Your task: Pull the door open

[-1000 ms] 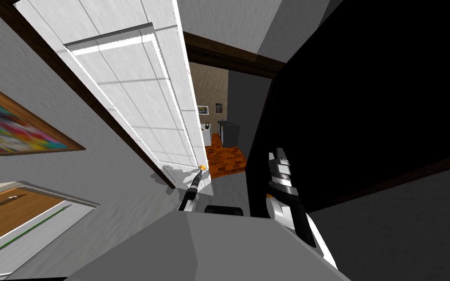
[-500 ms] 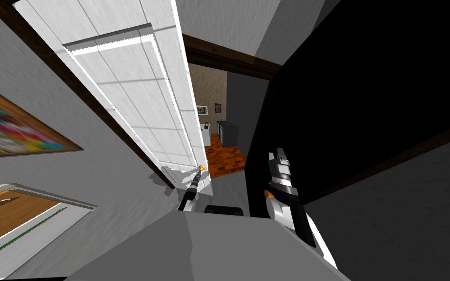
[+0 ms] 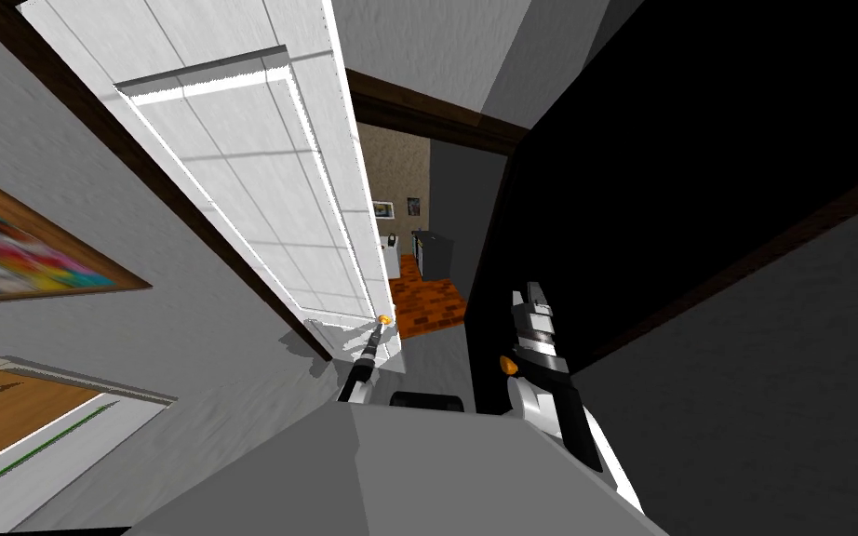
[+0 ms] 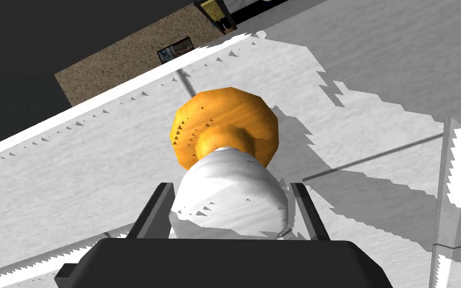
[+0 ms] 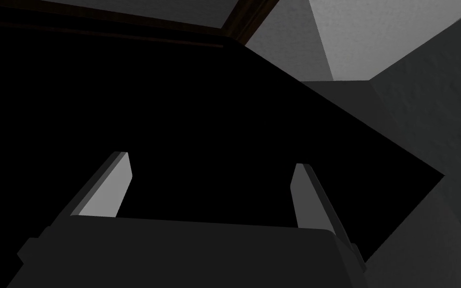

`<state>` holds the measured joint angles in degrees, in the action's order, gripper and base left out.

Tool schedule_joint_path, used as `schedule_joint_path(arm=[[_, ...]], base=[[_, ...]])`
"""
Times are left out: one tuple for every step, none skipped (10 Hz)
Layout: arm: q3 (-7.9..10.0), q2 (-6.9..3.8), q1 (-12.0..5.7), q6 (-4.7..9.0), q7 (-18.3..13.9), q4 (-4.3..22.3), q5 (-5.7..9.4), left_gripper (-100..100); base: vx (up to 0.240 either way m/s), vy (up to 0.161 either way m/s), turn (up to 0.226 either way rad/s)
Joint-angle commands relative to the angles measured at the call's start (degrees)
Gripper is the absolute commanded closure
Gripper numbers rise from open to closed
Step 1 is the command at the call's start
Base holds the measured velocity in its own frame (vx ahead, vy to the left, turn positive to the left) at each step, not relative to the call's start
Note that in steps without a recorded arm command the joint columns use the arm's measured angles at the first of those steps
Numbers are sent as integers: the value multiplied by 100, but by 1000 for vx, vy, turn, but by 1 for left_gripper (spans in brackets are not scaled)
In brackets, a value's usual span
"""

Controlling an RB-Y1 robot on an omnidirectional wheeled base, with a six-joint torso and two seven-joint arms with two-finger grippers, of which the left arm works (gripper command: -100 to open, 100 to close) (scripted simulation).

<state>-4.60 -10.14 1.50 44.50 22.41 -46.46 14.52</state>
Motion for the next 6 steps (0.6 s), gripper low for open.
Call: schedule_joint_path(arm=[[-12, -7, -4, 9, -165, 21, 30, 100], [-28, -32, -15, 22, -392, 43, 84, 100], [-28, -32, -15, 22, -404, 43, 84, 100], [-45, -57, -25, 35, -636, 66, 138, 100], [-61, -81, -36, 48, -775, 88, 193, 100], [-61, -81, -36, 48, -881, 88, 193, 100]], base=[[-24, 6, -28], [-25, 5, -47], [-22, 4, -28], [-29, -1, -48], [-42, 5, -76], [-31, 10, -29]])
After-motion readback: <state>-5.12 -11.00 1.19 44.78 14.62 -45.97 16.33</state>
